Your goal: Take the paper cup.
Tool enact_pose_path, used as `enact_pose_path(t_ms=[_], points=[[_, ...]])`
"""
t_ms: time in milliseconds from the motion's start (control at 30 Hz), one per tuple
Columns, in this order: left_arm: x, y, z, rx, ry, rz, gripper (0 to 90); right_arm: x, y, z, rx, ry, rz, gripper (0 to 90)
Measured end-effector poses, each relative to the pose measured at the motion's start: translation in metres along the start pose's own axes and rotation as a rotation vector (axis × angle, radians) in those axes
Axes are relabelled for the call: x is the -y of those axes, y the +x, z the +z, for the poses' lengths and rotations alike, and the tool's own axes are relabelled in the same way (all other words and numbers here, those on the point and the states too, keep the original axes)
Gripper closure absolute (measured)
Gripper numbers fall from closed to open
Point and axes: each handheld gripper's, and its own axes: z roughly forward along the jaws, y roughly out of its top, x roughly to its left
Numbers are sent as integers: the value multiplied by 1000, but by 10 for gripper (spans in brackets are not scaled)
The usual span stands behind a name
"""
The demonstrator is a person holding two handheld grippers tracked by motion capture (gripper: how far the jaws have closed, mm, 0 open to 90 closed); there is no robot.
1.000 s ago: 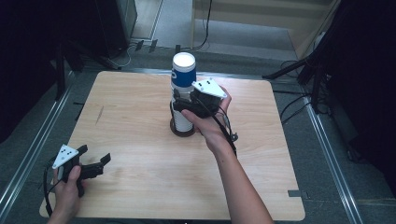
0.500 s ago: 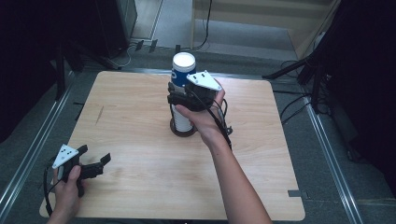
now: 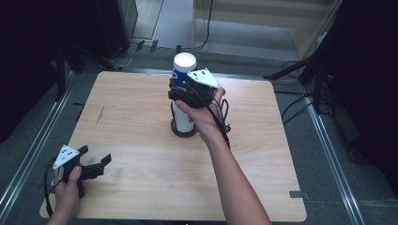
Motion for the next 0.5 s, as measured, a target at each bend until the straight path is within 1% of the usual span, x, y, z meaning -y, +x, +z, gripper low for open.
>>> enact_pose_path(t_ms=[233, 367, 500], points=[[0, 0, 0, -2, 0, 0, 0, 0, 0, 2, 2, -16, -1, 125], [0, 0, 0, -2, 1, 1, 0, 1, 1, 2, 10, -30, -17, 126], [0, 0, 0, -2, 1, 1, 0, 1, 1, 3, 6, -35, -23, 144]])
